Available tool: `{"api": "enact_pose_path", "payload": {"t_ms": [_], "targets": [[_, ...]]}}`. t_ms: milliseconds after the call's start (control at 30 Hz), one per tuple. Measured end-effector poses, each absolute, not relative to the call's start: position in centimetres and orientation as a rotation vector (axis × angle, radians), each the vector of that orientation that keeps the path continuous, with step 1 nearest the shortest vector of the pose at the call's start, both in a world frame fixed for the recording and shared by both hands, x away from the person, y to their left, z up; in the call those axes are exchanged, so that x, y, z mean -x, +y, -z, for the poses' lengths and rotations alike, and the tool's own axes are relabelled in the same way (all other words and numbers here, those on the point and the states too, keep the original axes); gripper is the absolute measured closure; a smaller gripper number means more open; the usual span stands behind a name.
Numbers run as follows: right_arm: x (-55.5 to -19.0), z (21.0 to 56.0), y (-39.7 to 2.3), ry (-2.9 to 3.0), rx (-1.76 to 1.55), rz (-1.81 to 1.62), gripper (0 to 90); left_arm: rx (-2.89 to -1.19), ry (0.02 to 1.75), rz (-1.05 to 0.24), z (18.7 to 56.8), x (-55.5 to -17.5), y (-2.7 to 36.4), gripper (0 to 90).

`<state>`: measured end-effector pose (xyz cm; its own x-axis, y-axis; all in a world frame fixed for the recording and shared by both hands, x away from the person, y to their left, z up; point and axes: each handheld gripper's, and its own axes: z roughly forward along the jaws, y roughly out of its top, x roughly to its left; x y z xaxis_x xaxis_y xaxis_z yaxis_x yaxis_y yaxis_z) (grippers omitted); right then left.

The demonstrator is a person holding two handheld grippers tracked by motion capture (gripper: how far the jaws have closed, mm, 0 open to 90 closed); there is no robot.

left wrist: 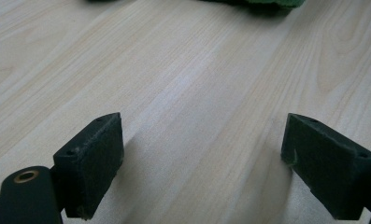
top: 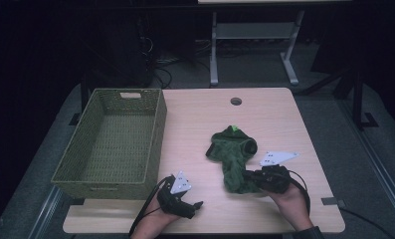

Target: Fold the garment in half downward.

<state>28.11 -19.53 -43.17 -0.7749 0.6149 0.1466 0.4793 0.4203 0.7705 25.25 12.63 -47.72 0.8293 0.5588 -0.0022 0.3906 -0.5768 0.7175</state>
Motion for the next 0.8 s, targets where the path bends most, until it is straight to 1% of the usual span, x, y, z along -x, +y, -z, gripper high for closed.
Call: {"api": "enact_pose_path", "payload": {"t_ms": [133, 267, 333, 533, 633, 667, 800], "targets": [[-27.8, 43.3, -20.7, 2.49, -1.014, -1.204, 86.9, -2.256, 0.691, -0.289, 47.7, -25.2, 12.6, 12.4], [-27.8, 42.6, -21.8, 2.446, -1.035, -1.245, 87.5, -2.256, 0.691, -0.29, 47.7, -25.2, 12.6, 12.4], [-28.1, 41.3, -21.5, 2.431, -0.984, -1.319, 89.4, -2.259, 0.688, -0.29, 47.7, -25.3, 12.6, 12.4], [-29.2, 40.1, -19.7, 2.453, -0.915, -1.379, 89.4, -2.258, 0.685, -0.295, 47.7, -25.3, 12.6, 12.4], [-30.1, 41.0, -18.8, 2.498, -0.933, -1.331, 89.4, -2.257, 0.686, -0.294, 47.7, -25.3, 12.6, 12.4], [-30.5, 42.2, -18.5, 2.535, -0.944, -1.273, 89.3, -2.258, 0.685, -0.294, 47.7, -25.3, 12.6, 12.4], [-30.5, 43.6, -18.3, 2.588, -0.968, -1.203, 89.6, -2.261, 0.684, -0.294, 47.7, -25.3, 12.6, 12.4]]}}
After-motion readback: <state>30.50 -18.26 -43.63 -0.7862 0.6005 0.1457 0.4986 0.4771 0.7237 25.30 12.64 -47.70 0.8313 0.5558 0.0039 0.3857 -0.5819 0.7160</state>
